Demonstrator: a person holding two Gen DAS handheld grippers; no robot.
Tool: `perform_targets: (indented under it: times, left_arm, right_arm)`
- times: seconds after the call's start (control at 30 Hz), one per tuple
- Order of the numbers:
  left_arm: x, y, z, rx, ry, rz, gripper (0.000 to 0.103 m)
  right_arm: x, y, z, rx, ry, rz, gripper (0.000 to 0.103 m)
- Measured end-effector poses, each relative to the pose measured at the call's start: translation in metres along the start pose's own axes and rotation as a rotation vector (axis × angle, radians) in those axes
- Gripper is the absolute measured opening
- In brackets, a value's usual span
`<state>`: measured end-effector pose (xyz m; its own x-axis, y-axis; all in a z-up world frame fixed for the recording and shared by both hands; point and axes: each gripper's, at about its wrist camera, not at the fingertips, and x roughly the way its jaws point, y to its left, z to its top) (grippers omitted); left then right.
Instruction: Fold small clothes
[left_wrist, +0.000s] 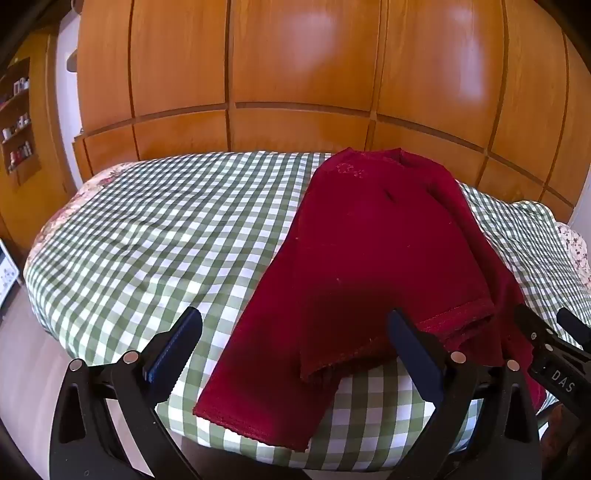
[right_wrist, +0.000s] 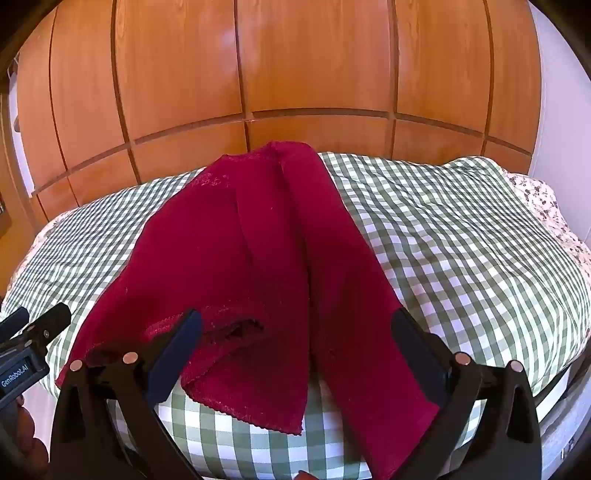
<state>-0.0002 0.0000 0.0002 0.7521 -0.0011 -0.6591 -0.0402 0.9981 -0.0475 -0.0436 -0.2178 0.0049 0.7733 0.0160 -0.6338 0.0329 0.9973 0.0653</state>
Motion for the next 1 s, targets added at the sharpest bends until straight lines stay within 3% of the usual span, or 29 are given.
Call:
perform_targets:
  times: [1.0]
  left_arm:
    - [0.0,-0.006,-0.001,0.001,-0.001,-0.012,0.099]
  right_arm:
    - [-0.001,0.0,-0.002,0.0,-0.01,0.004,0.101]
